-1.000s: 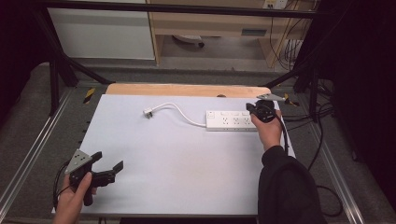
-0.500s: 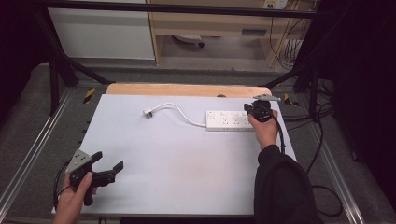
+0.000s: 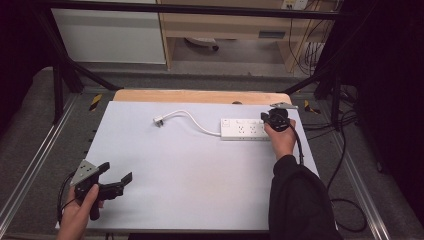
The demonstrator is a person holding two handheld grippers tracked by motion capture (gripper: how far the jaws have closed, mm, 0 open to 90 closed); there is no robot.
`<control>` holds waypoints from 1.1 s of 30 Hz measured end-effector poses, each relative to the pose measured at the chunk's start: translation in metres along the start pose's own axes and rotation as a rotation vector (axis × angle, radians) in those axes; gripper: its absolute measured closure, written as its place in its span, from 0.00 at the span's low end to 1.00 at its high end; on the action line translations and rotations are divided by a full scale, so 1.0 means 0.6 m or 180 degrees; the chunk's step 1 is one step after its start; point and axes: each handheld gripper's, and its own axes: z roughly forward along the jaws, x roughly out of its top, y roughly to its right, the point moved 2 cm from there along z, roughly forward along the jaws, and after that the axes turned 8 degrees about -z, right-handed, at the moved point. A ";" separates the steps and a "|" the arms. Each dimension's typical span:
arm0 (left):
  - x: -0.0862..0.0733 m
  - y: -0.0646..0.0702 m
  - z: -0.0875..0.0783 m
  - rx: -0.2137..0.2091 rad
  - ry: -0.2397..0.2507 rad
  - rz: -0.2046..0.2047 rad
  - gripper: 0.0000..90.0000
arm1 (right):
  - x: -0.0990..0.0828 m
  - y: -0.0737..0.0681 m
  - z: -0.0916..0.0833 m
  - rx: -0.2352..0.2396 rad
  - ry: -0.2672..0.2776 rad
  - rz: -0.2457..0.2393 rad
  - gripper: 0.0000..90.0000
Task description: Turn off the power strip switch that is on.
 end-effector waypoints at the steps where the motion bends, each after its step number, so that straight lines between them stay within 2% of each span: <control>1: 0.000 0.000 0.000 0.0001 0.0000 0.0000 0.06 | -0.001 -0.001 0.002 0.0005 -0.0009 -0.0006 1.00; 12: 0.000 0.000 0.000 -0.0008 -0.0001 0.0002 0.06 | -0.005 -0.013 0.016 0.0042 -0.0038 -0.0006 1.00; 33: 0.000 0.000 0.001 -0.0024 -0.0014 -0.0002 0.06 | -0.011 -0.027 0.033 0.0018 -0.0062 0.0010 1.00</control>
